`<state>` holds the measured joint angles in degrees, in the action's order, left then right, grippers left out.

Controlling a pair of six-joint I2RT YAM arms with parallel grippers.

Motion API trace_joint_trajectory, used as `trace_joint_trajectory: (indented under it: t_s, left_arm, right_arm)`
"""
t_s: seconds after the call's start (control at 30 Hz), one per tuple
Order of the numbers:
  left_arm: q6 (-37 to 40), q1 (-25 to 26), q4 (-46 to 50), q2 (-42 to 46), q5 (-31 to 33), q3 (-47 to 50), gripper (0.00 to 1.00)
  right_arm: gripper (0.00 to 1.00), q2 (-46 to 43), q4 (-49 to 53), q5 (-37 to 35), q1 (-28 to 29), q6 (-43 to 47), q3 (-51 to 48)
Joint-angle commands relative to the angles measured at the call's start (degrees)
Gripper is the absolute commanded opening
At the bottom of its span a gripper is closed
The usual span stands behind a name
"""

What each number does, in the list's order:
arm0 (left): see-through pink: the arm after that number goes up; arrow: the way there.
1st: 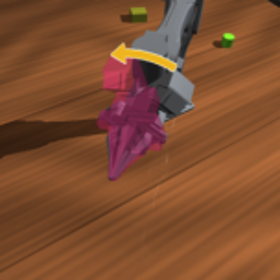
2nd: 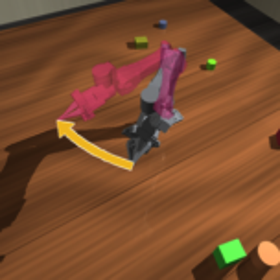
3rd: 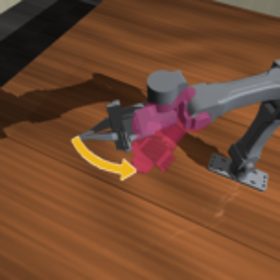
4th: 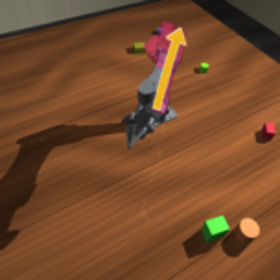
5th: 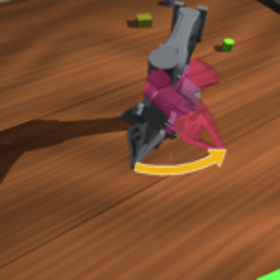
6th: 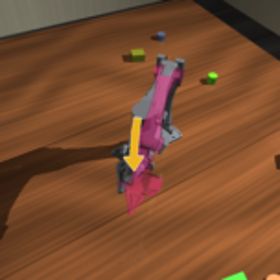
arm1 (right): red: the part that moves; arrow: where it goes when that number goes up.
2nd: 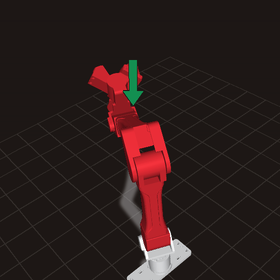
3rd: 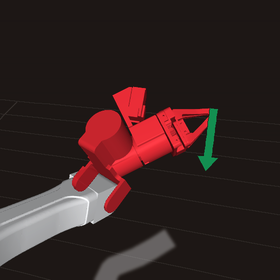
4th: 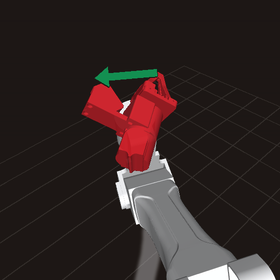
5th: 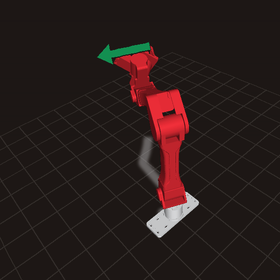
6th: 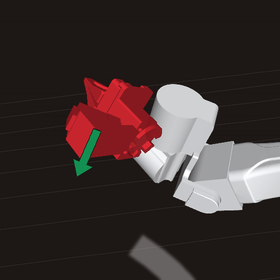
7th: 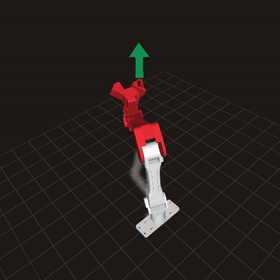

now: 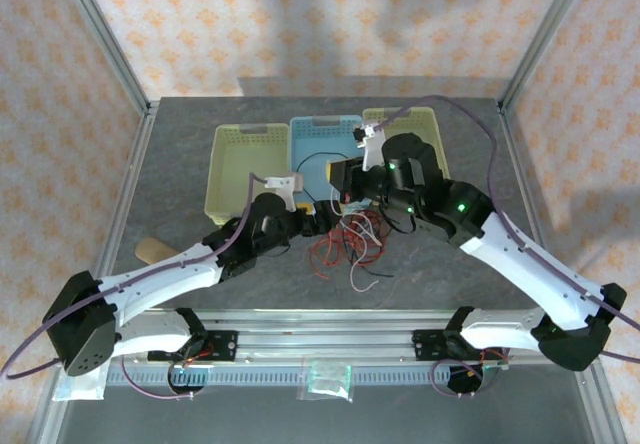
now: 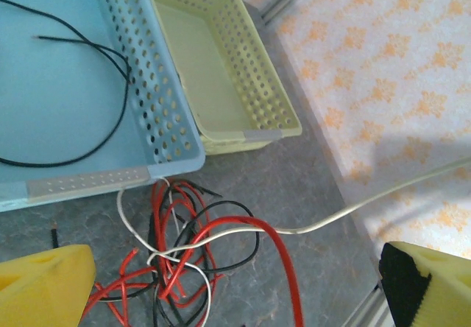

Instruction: Untangle the cables

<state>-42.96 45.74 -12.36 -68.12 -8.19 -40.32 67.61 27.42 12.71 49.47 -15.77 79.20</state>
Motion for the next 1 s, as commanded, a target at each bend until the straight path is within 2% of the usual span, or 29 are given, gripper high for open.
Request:
trace_joint_trajectory:
  t_s: [0.0, 0.13, 0.37, 0.97]
  left_arm:
    - [0.7, 0.13, -4.03, -1.63, 0.1, 0.67, 0.99]
    - [-0.27, 0.22, -5.44, -4.34, 2.42, 0.1, 0.98]
    - [-3.17, 0.14, -6.3, -8.64, 7.06, -0.36, 0.87]
    - [-8.88, -0.01, -4.3, -12.65, 11.53, 3.04, 0.86]
  right_arm:
    - [0.0, -1.4, -2.19, 1.33, 0.42, 0.98, 2.85]
    - [0.0, -1.34, -2.46, 1.62, 0.41, 1.07, 3.91]
    - [0.0, -0.75, -1.94, 1.09, 0.44, 2.05, 7.63]
    - [0.0, 3.48, 4.07, -4.56, 0.43, 7.94, 24.94]
